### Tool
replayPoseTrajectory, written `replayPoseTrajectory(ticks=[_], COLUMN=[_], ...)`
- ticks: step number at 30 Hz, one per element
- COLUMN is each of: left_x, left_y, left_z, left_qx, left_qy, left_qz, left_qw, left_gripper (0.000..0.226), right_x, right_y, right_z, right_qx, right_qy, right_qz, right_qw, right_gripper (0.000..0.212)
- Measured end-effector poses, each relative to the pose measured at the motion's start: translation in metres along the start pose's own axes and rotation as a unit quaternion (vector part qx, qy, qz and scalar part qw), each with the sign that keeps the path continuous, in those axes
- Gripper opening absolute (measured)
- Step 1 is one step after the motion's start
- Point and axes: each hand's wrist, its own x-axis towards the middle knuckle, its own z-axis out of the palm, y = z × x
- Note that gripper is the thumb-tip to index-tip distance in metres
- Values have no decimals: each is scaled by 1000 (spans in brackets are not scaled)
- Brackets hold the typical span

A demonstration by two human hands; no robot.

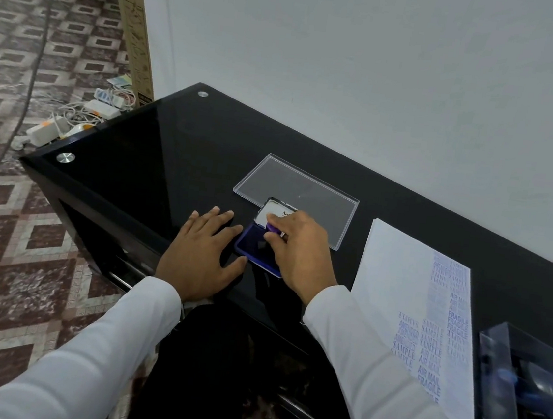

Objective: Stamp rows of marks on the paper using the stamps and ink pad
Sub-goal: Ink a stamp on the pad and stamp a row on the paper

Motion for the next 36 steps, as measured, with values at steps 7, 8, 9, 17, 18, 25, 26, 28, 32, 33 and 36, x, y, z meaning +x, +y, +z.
replayPoseTrajectory(ticks=[7,8,9,17,18,25,26,28,32,33,36], left_x=[0,0,0,1,1,0,0,0,0,0,0], left_y=[0,0,0,0,-1,1,0,-1,-1,-1,-1], left_z=[0,0,0,0,-1,-1,0,0,1,1,1], left_qx=[-3,-2,-1,-3,-5,-8,-7,-6,-4,-4,-2], left_qy=[-1,0,0,-9,-9,-5,-4,0,-3,-2,-3], left_qz=[0,0,0,-1,-1,0,1,4,3,3,1], left_qw=[1000,1000,1000,1000,1000,1000,1000,1000,1000,1000,1000], left_gripper=[72,72,71,73,74,74,73,72,72,72,71], right_x=[-6,-6,-6,-6,-5,-5,-5,-5,-4,-4,-5], right_y=[3,3,3,0,-1,-2,-2,-2,2,3,4], right_z=[7,6,6,4,3,0,-1,-1,4,6,7], right_qx=[73,76,80,73,72,45,44,45,62,68,74], right_qy=[54,55,56,50,47,31,23,13,36,42,44], right_qz=[25,25,24,20,16,7,9,12,25,28,29], right_qw=[996,995,995,996,996,998,999,999,997,996,996], right_gripper=[28,28,27,28,28,28,27,27,29,29,25])
